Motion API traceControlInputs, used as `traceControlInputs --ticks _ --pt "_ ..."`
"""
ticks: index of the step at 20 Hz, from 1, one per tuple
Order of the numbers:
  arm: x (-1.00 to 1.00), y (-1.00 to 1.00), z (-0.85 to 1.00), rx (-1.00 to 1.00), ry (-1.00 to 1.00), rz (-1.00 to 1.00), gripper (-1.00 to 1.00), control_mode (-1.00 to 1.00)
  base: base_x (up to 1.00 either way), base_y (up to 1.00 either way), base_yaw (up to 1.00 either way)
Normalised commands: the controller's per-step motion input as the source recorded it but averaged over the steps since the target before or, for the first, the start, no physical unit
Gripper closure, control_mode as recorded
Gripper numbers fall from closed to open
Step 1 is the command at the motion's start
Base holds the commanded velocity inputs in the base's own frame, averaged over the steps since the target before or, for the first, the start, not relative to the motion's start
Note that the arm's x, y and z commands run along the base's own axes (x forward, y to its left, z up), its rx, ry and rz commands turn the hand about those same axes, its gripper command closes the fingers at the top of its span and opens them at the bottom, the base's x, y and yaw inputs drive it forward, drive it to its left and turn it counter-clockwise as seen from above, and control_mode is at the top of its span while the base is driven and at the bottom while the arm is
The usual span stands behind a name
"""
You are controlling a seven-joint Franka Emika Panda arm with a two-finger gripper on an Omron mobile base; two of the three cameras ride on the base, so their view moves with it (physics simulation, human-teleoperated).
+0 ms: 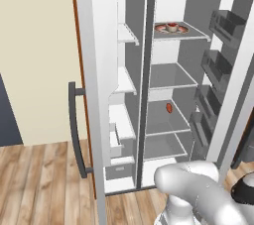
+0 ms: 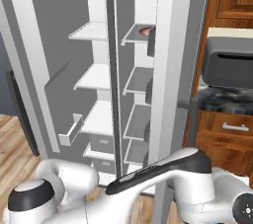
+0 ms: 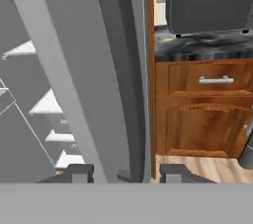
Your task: Retrieve the steak from the fridge and place it on the saucepan with marinade on the stove.
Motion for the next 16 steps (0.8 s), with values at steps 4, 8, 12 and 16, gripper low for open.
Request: traceControlInputs --ticks 4,8,12,16 --pt "-1.00 0.38 0.16 0.00 -0.39 0.00 -1.00 -1.00 0.00 0.00 0.00" --pt "-0.82 0.83 0.58 -0.03 -0.26 -0.02 -1.00 -1.00 0.00 0.00 0.00" --pt "-0.81 1.00 0.72 -0.09 -0.23 -0.03 -1.00 -1.00 0.00 0.00 0.00" --pt "-0.59 1.00 0.78 -0.14 -0.06 -0.01 -1.00 -1.00 0.00 0.00 0.00"
